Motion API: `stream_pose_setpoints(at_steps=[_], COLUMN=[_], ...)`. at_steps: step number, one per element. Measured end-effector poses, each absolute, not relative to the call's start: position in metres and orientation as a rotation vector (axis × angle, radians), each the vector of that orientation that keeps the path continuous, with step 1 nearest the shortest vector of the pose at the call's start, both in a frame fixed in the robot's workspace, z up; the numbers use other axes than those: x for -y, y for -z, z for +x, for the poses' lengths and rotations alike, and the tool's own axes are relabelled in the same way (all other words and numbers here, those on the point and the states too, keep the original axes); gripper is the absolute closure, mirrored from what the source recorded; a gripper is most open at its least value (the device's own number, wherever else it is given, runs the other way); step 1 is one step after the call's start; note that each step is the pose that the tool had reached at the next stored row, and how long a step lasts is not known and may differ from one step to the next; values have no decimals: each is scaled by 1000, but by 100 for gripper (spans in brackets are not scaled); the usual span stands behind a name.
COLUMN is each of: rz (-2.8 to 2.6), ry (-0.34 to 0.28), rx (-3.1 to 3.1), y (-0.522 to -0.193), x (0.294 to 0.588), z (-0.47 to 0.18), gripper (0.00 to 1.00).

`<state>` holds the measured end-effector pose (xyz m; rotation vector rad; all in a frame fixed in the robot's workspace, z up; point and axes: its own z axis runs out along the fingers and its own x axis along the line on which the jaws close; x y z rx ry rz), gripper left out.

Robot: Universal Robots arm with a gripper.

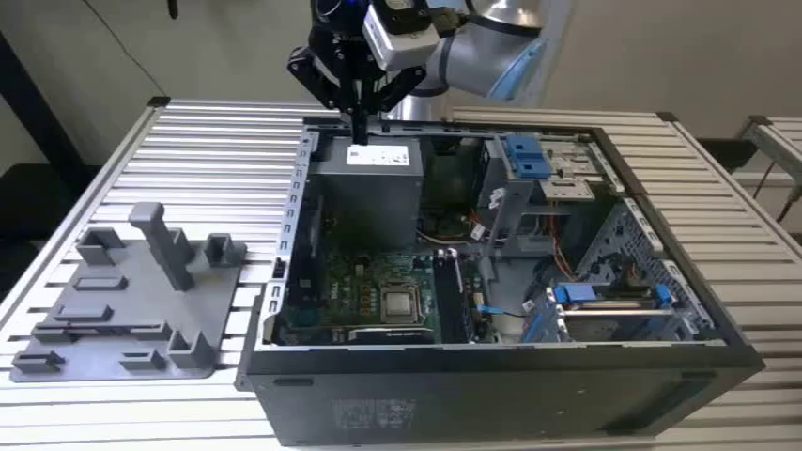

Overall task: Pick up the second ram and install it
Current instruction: 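Reach for the second ram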

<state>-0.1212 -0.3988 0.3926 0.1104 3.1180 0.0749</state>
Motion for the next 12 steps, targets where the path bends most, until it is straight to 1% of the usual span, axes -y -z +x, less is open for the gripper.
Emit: stream_pose_setpoints(at_steps=[12], rz=[110], ry=[-75], rx=[-3118], y=[-393], x=[399], z=[-124], gripper=[89])
